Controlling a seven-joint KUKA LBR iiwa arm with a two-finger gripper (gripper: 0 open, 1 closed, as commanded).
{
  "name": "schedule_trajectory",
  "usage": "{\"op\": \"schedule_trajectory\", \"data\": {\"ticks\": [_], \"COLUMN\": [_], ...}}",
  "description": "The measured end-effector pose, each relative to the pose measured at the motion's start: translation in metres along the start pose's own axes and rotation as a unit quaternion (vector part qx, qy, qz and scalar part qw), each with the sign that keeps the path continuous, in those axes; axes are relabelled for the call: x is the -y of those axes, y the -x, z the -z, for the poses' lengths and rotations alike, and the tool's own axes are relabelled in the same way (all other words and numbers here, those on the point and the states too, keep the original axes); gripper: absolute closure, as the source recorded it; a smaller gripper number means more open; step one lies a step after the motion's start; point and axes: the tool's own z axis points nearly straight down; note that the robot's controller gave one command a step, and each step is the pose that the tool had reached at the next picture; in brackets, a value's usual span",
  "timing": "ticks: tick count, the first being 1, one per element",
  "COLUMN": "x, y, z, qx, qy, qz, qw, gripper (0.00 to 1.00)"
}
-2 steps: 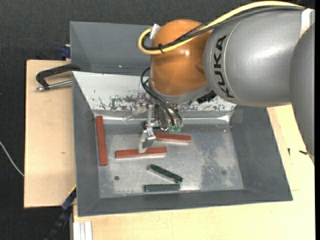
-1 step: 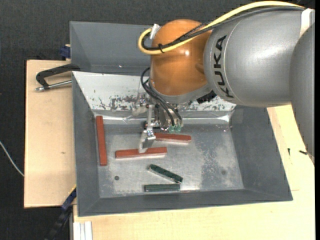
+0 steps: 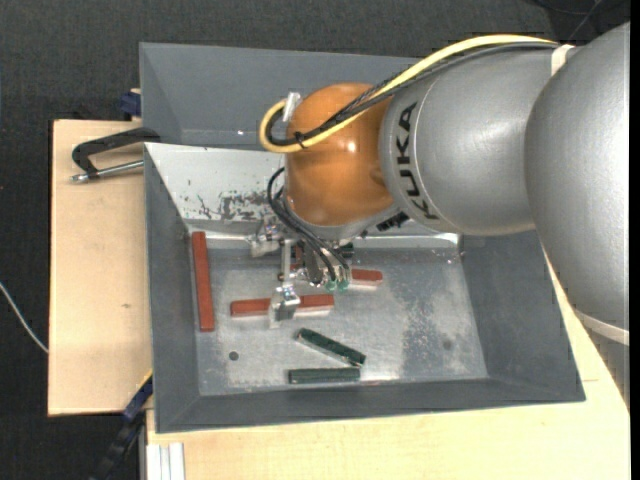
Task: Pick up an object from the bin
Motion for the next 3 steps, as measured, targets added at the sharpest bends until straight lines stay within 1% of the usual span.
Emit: {"op": "schedule_trajectory", "data": {"ticks": [1,2,3], "x": [0.0413,0.0419,0.0412], "y": [-0.0488,-0.0466,-0.0491], "z": [-0.0767,-0.0796,-0.0767], "qx": [-0.0049,0.0026,-0.0055], "qy": [0.000,0.001,0.000], "qz": [0.016,0.015,0.016], "qw": [0.9999,0.9999,0.9999], "gripper": [1.00,0.00,1.00]}}
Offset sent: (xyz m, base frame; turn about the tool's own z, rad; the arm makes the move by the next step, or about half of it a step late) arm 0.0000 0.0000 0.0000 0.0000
